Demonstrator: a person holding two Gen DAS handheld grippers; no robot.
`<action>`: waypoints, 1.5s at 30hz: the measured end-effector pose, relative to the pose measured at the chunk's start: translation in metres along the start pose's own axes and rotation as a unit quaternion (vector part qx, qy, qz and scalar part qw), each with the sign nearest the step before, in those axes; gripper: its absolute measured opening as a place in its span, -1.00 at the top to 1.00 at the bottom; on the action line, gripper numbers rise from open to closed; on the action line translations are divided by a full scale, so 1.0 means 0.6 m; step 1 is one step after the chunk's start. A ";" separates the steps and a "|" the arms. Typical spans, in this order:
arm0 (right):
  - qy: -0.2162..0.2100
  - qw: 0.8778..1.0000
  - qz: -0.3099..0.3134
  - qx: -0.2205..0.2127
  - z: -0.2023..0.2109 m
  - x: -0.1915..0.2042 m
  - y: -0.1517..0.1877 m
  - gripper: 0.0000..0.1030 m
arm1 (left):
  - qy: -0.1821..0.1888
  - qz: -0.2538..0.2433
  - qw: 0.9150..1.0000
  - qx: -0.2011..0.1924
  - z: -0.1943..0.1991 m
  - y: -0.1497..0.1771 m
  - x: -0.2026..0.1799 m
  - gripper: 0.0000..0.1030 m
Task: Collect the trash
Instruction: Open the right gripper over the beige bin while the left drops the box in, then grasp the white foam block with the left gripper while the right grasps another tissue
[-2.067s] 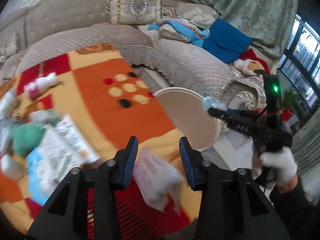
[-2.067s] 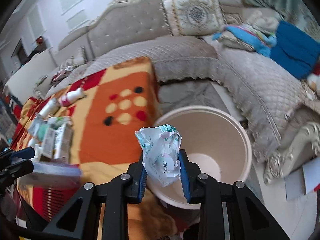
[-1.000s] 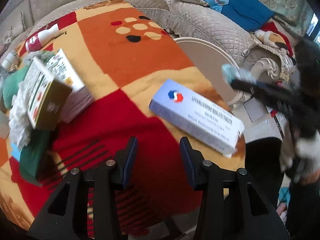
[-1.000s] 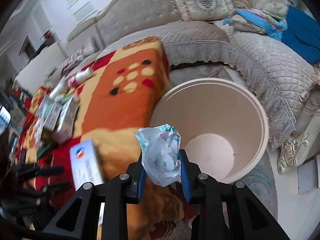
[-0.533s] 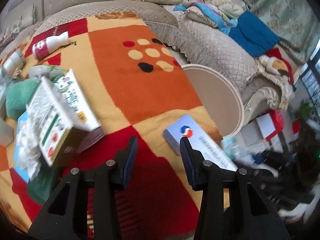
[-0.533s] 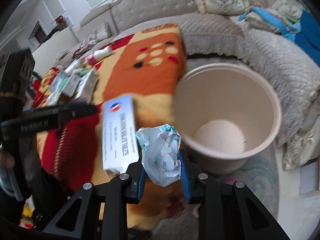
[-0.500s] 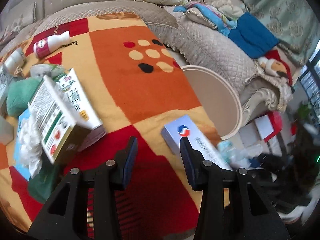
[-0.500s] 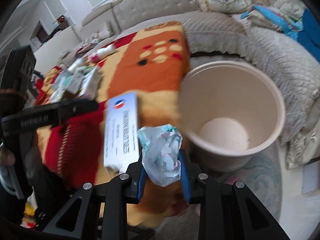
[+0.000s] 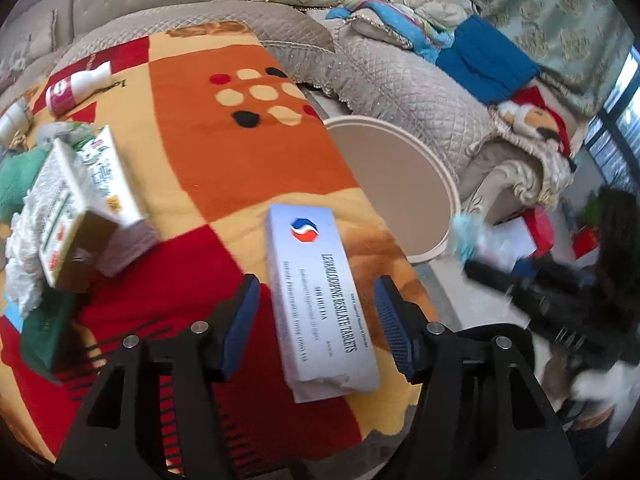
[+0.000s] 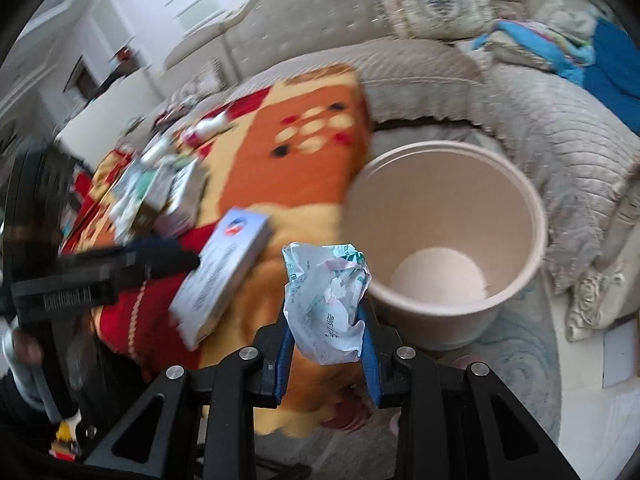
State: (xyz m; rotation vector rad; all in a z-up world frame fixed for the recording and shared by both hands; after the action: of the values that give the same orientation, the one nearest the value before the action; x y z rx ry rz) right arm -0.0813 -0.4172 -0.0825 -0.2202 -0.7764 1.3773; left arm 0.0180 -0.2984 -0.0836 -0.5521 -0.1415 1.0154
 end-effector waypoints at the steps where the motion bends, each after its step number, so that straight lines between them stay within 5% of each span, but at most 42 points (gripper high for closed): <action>1: 0.006 1.000 -0.011 -0.006 0.004 -0.014 -0.006 0.46 | -0.008 -0.008 1.000 0.000 -0.007 0.003 -0.004 -0.13; 7: 0.013 0.999 -0.030 -0.013 0.004 -0.039 -0.014 0.46 | -0.055 -0.042 0.998 0.011 -0.046 0.010 -0.014 -0.13; 11: 0.008 0.999 -0.034 -0.016 -0.002 -0.043 -0.019 0.46 | -0.037 -0.035 0.999 0.011 -0.045 0.002 -0.004 0.07; 17: 0.022 0.999 -0.048 -0.012 -0.026 -0.065 -0.033 0.46 | 0.008 -0.036 0.999 -0.006 -0.028 -0.048 -0.032 0.09; 25: 0.051 0.993 -0.106 0.008 -0.091 -0.135 -0.055 0.46 | 0.053 -0.015 0.998 0.016 -0.092 -0.130 -0.086 0.06; 26: 0.053 0.992 -0.116 0.009 -0.099 -0.145 -0.057 0.42 | 0.061 -0.011 0.998 0.013 -0.098 -0.139 -0.090 0.05; 28: 0.059 0.989 -0.134 0.006 -0.107 -0.162 -0.058 0.02 | 0.080 -0.003 0.997 0.011 -0.108 -0.151 -0.095 -0.07; 31: 0.059 0.987 -0.152 -0.005 -0.104 -0.178 -0.060 -0.03 | 0.098 0.018 0.995 0.003 -0.110 -0.160 -0.090 -0.23; 45: 0.065 0.989 -0.132 -0.018 -0.073 -0.132 -0.058 -0.08 | 0.035 0.022 0.998 -0.046 -0.034 -0.115 -0.032 -0.23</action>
State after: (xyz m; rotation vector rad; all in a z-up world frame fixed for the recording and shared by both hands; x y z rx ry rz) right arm -0.0266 -0.4860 -0.1238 -0.2243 -0.6950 1.0895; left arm 0.0676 -0.3500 -0.0638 -0.6765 -0.1140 1.0340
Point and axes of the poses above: each gripper's, at about its wrist camera, not at the fingertips, and z roughly against the way its jaws point, x to its left, y to its underside, the point moved 5 cm from there along -z, roughly the way its jaws point, and after that the axes turned 5 degrees about -y, right-handed, at the moved point
